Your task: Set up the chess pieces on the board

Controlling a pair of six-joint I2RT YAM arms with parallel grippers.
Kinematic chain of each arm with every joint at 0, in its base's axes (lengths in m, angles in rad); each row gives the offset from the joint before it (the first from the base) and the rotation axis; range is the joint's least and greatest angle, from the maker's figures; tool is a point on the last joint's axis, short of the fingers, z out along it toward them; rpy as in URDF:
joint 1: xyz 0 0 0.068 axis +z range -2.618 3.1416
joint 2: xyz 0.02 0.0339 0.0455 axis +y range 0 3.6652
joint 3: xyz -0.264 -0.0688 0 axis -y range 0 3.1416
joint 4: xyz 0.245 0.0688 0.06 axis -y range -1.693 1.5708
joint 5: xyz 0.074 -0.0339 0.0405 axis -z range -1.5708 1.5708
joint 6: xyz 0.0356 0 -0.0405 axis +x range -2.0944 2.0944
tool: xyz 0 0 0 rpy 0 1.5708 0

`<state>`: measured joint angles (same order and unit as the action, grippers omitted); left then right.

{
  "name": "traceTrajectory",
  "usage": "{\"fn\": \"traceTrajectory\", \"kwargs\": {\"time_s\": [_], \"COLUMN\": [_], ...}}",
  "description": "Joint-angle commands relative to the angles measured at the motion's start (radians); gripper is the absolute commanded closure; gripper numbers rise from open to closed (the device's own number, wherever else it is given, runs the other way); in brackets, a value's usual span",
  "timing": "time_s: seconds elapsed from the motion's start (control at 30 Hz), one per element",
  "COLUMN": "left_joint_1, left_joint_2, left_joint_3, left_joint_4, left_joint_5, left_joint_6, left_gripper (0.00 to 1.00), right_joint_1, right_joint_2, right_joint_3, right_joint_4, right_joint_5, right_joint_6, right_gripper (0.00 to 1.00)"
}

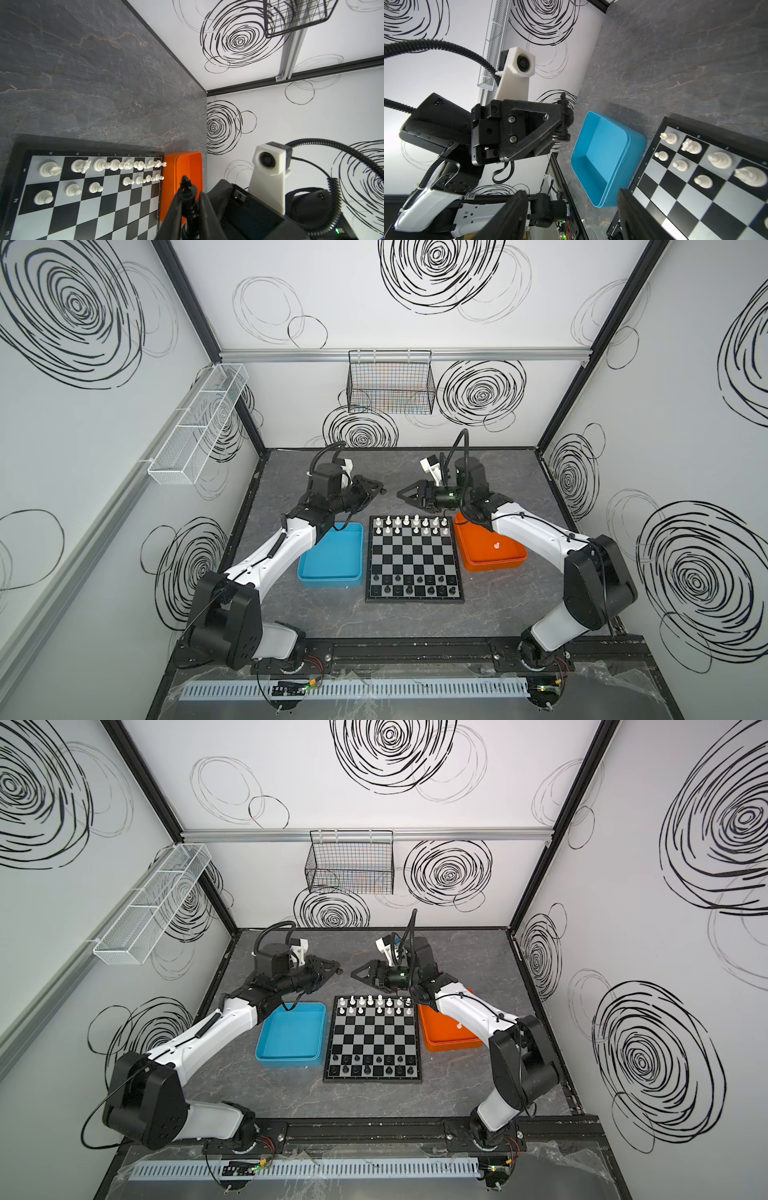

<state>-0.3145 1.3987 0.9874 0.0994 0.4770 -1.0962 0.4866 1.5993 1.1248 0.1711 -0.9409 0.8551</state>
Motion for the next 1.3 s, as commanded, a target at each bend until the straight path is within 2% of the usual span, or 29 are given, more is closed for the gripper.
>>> {"fn": "traceTrajectory", "kwargs": {"time_s": [0.0,0.3,0.6,1.13,1.27], "left_joint_1": [-0.008,-0.028,-0.047,-0.053,-0.053], "left_joint_2": [-0.018,-0.005,0.007,0.014,0.018], "left_joint_3": [-0.019,-0.03,-0.038,-0.056,-0.057], "left_joint_4": [0.114,0.178,0.212,0.242,0.251], "left_joint_5": [0.02,0.053,0.071,0.085,0.086], "left_joint_6": [-0.061,-0.106,-0.12,-0.132,-0.138], "left_gripper": [0.82,0.81,0.81,0.8,0.79], "right_joint_1": [0.015,0.029,0.037,0.037,0.038], "right_joint_2": [0.013,0.044,0.077,0.086,0.091], "right_joint_3": [0.008,0.039,0.072,0.082,0.082], "right_joint_4": [0.095,0.149,0.175,0.216,0.218], "right_joint_5": [-0.031,-0.044,-0.056,-0.054,-0.06], "right_joint_6": [0.051,0.079,0.091,0.108,0.113], "right_gripper": [0.28,0.29,0.35,0.62,0.65]}}
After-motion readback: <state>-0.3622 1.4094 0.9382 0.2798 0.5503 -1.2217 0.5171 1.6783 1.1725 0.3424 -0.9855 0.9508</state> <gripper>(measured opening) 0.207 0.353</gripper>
